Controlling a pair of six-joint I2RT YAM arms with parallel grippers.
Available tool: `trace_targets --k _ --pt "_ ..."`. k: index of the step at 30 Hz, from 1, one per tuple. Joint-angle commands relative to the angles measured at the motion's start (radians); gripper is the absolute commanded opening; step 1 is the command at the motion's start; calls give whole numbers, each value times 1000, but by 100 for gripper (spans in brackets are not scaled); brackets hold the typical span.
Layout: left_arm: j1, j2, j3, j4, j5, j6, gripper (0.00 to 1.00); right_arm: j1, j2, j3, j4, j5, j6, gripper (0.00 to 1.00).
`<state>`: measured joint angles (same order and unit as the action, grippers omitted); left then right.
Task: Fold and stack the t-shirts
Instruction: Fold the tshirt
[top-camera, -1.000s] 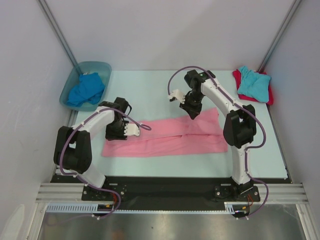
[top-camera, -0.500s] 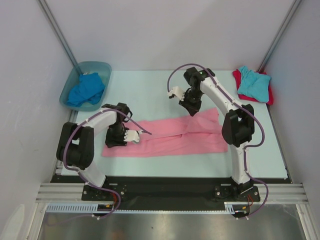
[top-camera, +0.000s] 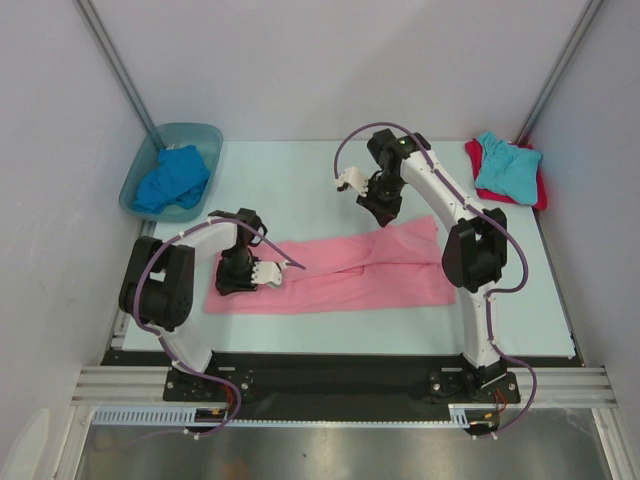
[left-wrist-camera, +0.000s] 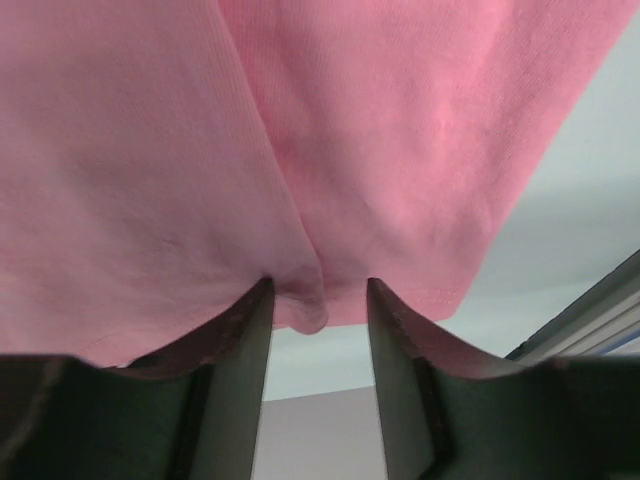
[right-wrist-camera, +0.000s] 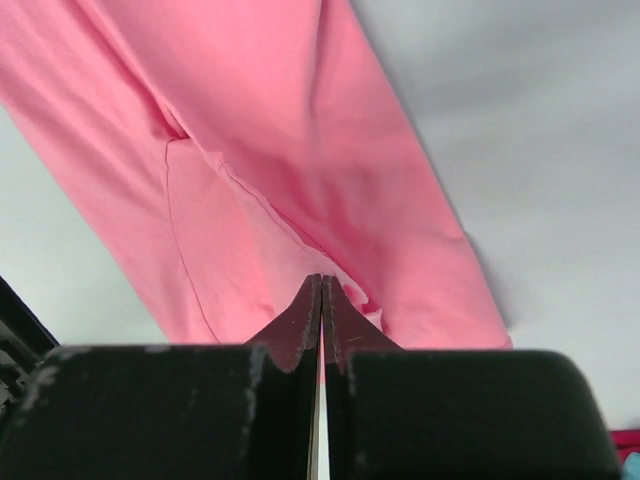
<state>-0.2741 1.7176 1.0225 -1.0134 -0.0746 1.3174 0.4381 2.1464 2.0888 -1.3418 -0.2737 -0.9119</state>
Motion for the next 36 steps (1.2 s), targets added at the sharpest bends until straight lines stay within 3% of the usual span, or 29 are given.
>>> trace_targets --k 1,6,7,9,14,24,31,36 --pt "0 5 -7 15 26 -1 43 -6 6 48 -148 5 7 0" --pt "0 7 -9 21 19 -3 38 -9 6 51 -151 4 4 0" --pt "0 7 -9 21 19 -4 32 -12 6 50 -152 2 4 0" --pt "0 8 -9 19 15 -4 30 -13 7 50 -151 1 2 0" --pt "0 2 -9 22 -2 -6 1 -15 10 51 -151 -4 -4 0" --pt "1 -41 20 -11 -65 -14 0 -27 18 51 -148 -15 -16 0" --pt "1 -70 134 -99 -88 -21 0 -36 21 45 -146 -28 -24 0" --pt "3 -84 110 -108 -129 -3 0 -41 24 42 -142 -38 -31 0"
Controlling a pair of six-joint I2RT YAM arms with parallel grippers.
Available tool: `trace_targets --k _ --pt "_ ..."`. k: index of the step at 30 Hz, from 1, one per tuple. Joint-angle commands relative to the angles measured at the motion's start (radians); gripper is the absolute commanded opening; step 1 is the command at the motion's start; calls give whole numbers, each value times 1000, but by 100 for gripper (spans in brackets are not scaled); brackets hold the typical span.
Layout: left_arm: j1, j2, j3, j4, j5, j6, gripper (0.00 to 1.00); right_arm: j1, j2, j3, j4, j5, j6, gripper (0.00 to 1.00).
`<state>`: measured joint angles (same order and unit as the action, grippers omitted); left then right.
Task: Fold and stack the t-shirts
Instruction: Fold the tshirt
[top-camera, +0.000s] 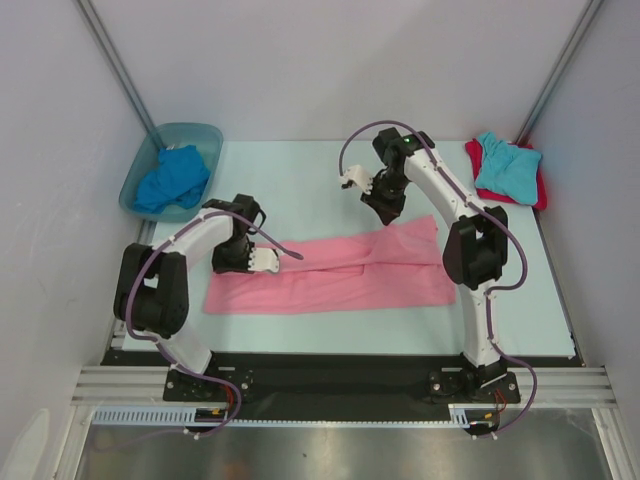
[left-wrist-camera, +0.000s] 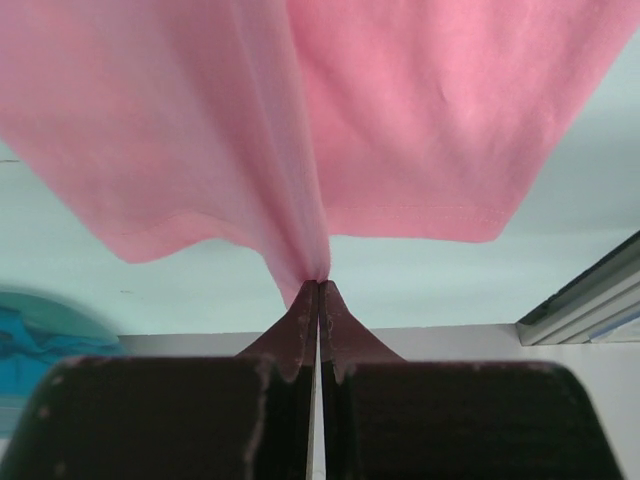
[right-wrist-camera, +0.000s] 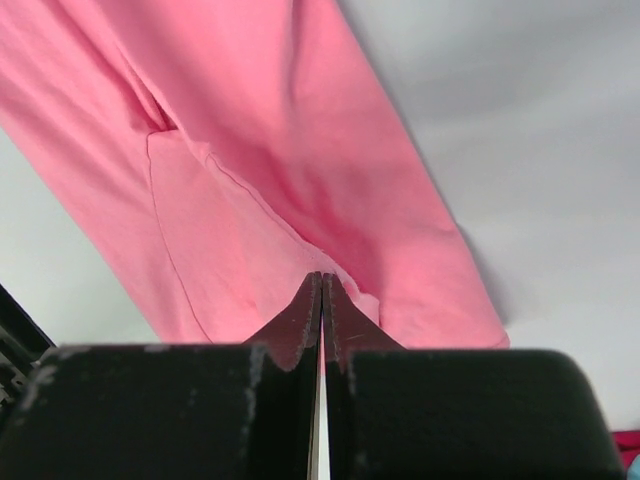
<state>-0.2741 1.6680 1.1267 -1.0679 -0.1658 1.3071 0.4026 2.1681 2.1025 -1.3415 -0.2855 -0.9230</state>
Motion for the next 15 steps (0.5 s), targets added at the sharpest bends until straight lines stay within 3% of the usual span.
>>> trace_targets --k 1,15 --pt "3 -34 -1 -55 -38 6 0 -7 -1 27 -142 -27 -20 0" --pt "3 -37 -76 -72 -55 17 0 -15 -22 10 -159 -24 -48 0"
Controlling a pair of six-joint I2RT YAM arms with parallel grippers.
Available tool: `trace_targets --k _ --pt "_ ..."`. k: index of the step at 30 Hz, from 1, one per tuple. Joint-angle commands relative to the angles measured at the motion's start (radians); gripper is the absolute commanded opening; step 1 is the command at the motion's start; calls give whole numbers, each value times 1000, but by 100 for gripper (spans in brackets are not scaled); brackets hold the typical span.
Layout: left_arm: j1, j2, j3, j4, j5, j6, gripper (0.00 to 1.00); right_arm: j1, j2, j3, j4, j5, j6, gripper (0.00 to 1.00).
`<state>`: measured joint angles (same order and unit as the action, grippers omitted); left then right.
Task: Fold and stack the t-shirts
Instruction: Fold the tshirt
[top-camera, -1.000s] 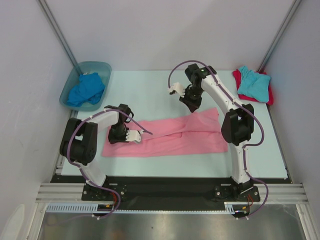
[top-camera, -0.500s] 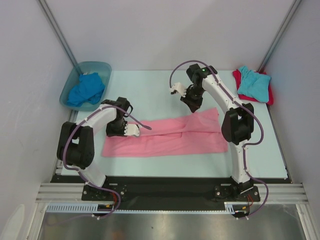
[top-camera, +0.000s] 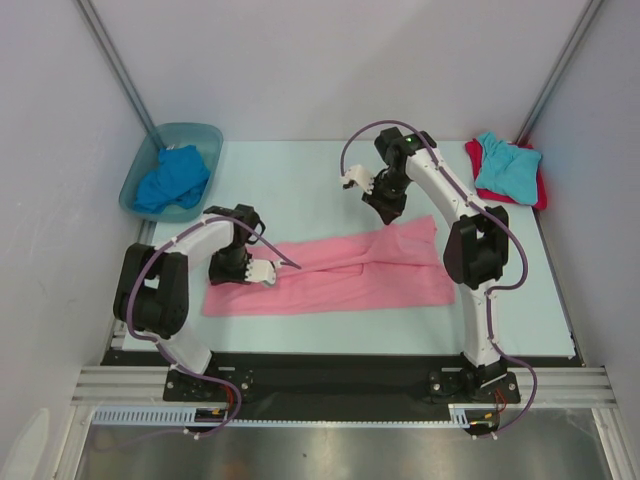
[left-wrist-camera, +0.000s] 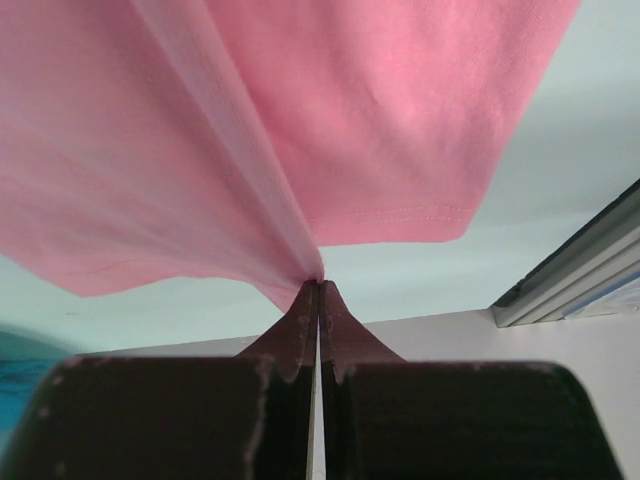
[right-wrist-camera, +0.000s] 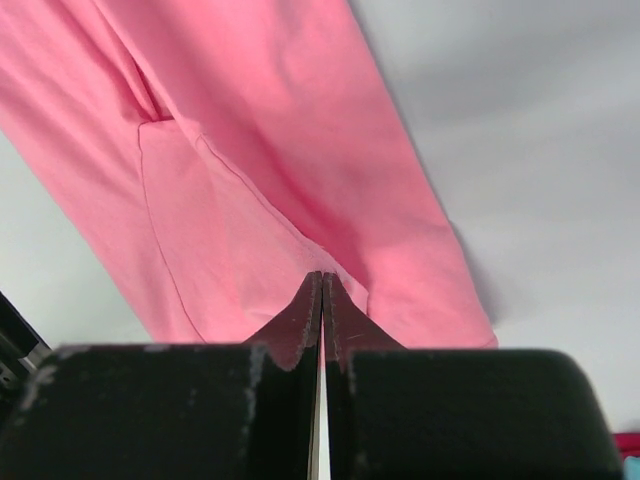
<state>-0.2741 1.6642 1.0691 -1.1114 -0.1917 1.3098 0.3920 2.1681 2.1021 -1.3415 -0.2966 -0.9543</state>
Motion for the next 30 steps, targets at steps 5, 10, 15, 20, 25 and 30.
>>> trace_targets --k 5,10,15,20,25,30 --pt "1 -14 -32 -19 -38 8 0 -2 -27 12 -171 -7 -29 0" --pt "-5 9 -20 -2 -32 -4 0 -2 -36 15 -174 -6 -43 0" --pt "-13 22 -14 7 -28 -11 0 2 -60 -10 -174 -13 -64 0" --pt "-16 40 -5 13 -35 -11 0 36 -93 -119 -177 -41 -110 0" --pt "-20 55 20 16 -40 -15 0 83 -93 -211 -174 -85 -118 0" --pt "-30 60 20 16 -48 -17 0 110 -102 -249 -173 -118 -132 0"
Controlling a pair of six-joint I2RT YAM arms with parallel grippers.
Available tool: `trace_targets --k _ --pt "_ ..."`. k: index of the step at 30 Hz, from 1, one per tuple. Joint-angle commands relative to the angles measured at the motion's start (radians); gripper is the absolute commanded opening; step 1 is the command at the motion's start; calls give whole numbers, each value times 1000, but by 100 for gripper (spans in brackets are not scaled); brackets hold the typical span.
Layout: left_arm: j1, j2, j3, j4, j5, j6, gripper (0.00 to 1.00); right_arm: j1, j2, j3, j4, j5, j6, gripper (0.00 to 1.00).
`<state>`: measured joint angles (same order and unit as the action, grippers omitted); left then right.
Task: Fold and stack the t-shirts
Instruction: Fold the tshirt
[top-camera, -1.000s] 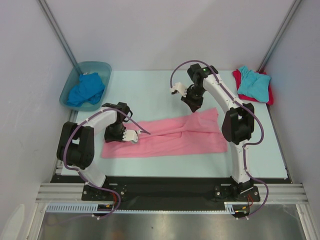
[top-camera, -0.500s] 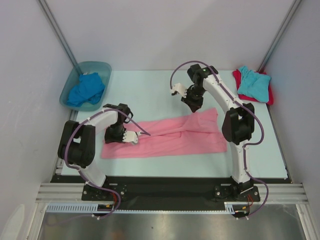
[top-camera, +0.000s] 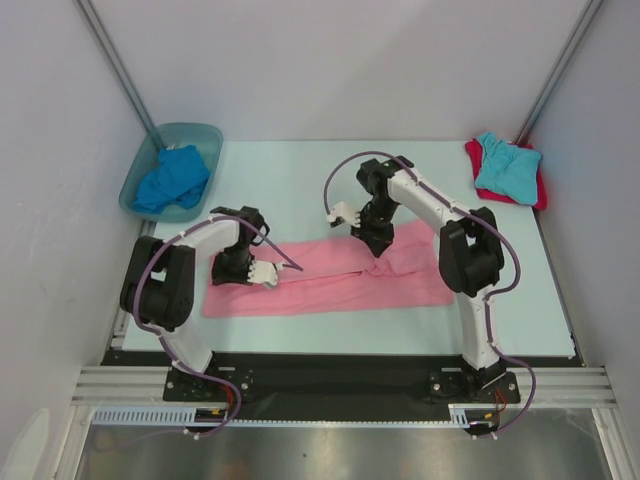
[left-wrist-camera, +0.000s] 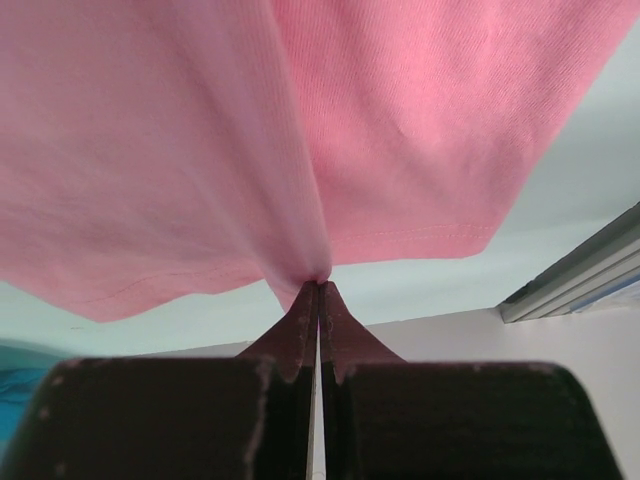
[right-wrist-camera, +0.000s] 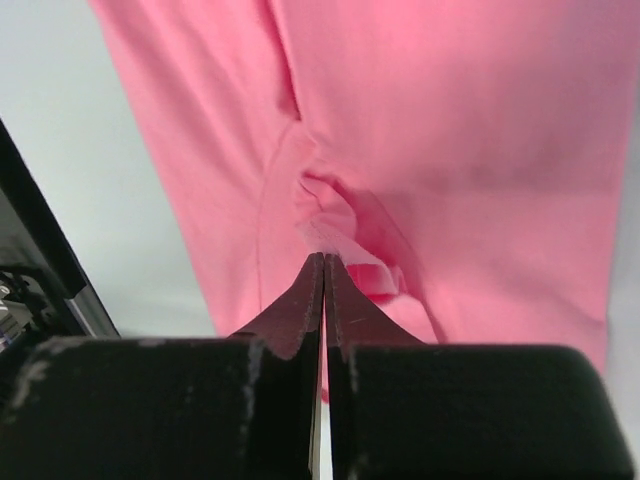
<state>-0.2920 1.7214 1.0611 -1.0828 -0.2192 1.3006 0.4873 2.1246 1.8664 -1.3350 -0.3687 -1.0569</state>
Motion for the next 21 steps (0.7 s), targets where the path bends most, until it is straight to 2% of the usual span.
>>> trace_targets --k 1,13,21 --pt "-13 4 30 -12 -23 -4 0 23 -61 -32 -179 -45 -34 0" --pt "-24 4 34 -23 -48 -4 0 40 -101 -174 -181 10 -112 0" --pt "-39 1 14 -37 -52 -18 0 63 -121 -286 -182 -12 -146 0"
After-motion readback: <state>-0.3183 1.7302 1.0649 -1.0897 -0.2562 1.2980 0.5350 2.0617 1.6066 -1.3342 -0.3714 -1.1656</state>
